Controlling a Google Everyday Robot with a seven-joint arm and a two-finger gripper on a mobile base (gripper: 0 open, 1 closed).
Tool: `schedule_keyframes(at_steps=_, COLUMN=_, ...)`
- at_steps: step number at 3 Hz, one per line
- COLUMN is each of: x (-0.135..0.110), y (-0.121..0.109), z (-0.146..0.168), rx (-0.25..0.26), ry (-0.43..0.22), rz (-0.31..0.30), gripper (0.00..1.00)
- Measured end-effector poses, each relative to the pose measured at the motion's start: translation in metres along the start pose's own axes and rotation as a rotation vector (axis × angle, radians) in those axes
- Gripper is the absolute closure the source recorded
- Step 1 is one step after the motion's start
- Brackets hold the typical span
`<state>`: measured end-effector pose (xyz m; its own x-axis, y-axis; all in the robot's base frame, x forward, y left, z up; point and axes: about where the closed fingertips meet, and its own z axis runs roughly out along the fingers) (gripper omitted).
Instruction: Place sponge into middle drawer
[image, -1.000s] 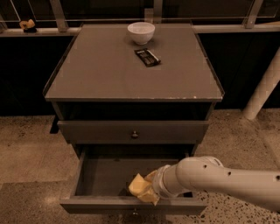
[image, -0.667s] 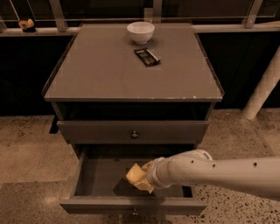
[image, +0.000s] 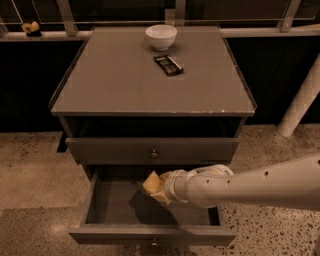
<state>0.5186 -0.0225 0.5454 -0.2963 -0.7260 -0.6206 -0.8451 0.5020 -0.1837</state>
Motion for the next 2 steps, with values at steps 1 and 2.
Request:
schedule_keyframes(at_steps=1, x=0.0, y=0.0, z=0.0, rx=0.0, ry=0.0, rz=0.0, gripper=1.0)
schedule_keyframes(at_steps=2, x=0.006, y=-0.005, z=0.022, rx=-0.007, ry=0.013, rz=0.022, gripper=1.0)
